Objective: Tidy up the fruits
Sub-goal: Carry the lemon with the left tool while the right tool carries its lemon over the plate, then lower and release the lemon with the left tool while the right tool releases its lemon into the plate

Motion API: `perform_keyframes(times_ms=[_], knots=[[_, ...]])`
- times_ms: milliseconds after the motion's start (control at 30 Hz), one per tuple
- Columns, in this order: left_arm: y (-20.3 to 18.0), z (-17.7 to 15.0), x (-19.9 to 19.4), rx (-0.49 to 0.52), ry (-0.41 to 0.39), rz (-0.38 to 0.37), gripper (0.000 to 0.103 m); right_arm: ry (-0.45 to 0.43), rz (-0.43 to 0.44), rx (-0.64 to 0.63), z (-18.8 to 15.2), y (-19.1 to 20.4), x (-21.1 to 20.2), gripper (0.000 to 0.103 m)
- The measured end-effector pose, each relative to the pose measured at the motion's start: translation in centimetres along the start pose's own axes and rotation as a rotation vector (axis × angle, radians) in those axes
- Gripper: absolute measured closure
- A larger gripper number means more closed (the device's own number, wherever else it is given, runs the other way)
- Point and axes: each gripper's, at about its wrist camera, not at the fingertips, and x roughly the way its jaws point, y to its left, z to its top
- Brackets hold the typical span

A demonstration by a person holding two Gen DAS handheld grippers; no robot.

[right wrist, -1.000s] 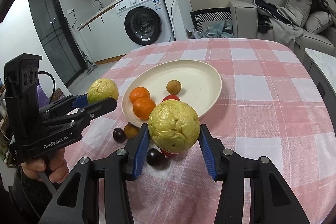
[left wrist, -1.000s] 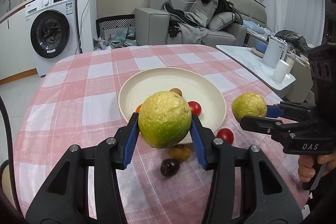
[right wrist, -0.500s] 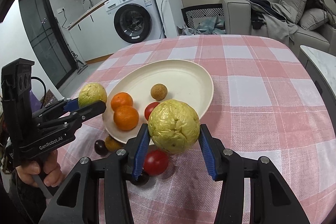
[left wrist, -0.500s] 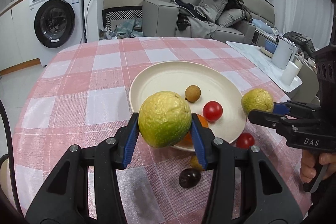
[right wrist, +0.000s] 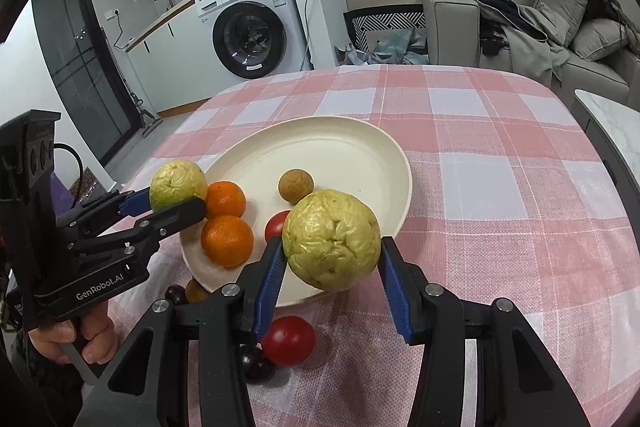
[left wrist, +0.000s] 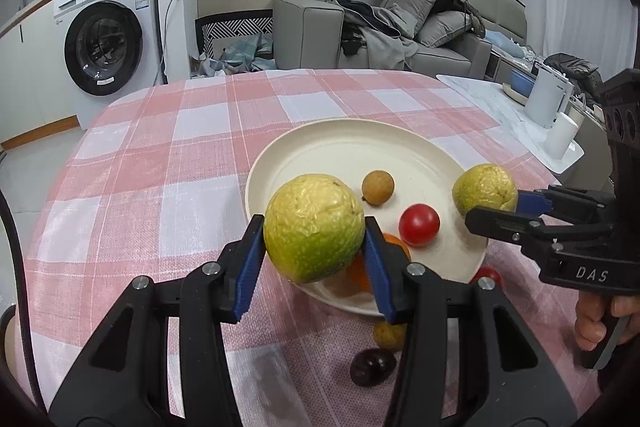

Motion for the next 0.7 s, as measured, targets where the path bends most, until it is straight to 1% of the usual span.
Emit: perform_keyframes(times_ms=[200, 433, 500, 633, 700], knots=[[0.6, 1.3, 0.8, -0.015, -0.017, 0.014, 0.058, -0.003, -0.022, 0.012, 0.9, -0.6, 0.7, 0.055], [1.6, 2.8, 2.3, -0.032, -0.02, 0.012, 0.058, 0.0, -0.046, 0.026, 1.5, -1.3, 1.4, 0.055], [1.9, 3.1, 2.6, -0.039, -0.02, 0.006, 0.058, -0.001, -0.04, 0.035, 1.5, -1.4, 1.6, 0.051], [2.1, 3.3, 3.0, -0.043, -0.022, 0.008, 0.058, -0.009, -0.051, 0.013, 1.4, -1.0, 1.4, 0.05], [2.2, 3.3, 3.0, -0.048, -0.021, 0.005, 0.058, -0.016, -0.051, 0.009, 1.3, -0.8, 1.3, 0.045]])
